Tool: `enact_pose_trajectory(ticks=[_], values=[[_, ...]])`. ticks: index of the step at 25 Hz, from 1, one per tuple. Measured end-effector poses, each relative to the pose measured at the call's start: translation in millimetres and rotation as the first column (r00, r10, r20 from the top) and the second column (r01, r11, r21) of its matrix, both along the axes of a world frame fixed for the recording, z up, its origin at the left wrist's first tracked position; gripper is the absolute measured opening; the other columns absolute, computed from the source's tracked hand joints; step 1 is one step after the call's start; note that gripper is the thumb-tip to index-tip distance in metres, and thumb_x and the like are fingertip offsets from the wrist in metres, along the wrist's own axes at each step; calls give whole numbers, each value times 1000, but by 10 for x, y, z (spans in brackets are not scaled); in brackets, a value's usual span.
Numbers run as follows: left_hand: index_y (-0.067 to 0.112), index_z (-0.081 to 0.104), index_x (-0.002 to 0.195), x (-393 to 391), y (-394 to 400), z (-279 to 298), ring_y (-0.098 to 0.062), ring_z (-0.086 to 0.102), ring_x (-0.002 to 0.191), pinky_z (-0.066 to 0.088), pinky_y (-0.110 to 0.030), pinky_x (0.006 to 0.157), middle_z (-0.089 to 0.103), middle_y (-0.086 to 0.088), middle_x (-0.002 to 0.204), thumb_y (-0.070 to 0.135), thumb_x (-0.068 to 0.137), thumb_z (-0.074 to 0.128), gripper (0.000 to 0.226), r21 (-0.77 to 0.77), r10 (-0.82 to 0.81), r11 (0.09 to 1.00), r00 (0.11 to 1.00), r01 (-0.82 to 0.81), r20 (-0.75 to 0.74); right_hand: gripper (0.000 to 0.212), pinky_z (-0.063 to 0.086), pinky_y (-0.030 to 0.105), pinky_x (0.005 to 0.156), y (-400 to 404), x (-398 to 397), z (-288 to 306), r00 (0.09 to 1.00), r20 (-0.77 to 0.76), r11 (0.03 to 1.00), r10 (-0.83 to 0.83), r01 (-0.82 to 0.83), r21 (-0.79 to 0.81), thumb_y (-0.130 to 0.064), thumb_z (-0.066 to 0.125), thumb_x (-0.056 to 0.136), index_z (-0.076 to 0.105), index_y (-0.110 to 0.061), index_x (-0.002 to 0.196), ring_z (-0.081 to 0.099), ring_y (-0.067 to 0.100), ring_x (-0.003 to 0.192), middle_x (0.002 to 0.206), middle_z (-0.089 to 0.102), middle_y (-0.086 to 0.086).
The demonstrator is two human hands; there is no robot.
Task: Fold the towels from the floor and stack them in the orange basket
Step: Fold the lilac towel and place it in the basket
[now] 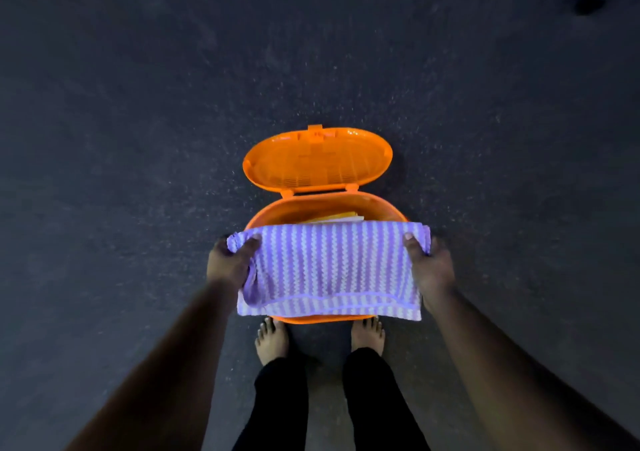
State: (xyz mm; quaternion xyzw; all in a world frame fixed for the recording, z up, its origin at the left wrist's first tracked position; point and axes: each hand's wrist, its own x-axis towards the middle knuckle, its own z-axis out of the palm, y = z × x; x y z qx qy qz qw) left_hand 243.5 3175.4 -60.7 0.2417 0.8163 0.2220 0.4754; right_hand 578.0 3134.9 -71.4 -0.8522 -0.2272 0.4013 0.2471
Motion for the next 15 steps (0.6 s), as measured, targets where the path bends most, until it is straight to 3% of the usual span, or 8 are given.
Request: enact_pose_trajectory(ticks=[5, 8, 13, 15], values=[[16, 68, 104, -53, 34, -1043, -26, 71, 92, 53, -36, 79, 74, -6, 96, 52, 80, 77, 45, -65, -224, 974, 967, 218, -121, 49, 46, 35, 89, 34, -127, -884, 981, 155, 993, 115, -107, -56, -43, 65, 96, 59, -8, 131, 62, 39, 114, 122, 68, 20], [11, 64, 119, -6, 54, -1295, -29, 67, 104, 44, -30, 79, 72, -11, 111, 38, 90, 75, 41, -55, -340, 940, 913, 336, -224, 49, 47, 38, 91, 83, -150, -1199, 948, 244, 978, 203, -183, -102, -43, 63, 97, 60, -10, 134, 61, 42, 115, 124, 68, 20], [7, 39, 148, 162, -10, -1643, -48, 58, 116, 47, -51, 92, 56, -29, 133, 26, 96, 65, 61, -213, -603, 790, 665, 575, -441, 51, 48, 40, 87, 172, -254, -1508, 890, 331, 941, 312, -241, -239, -38, 57, 101, 52, -1, 136, 64, 43, 111, 123, 67, 25], [8, 38, 150, 221, -97, -1609, -48, 54, 124, 46, -55, 98, 50, -26, 142, 19, 95, 62, 61, -256, -657, 692, 442, 675, -611, 55, 48, 42, 94, 160, -346, -1402, 824, 428, 926, 371, -292, -240, -31, 58, 100, 43, -2, 144, 60, 42, 117, 132, 61, 25]])
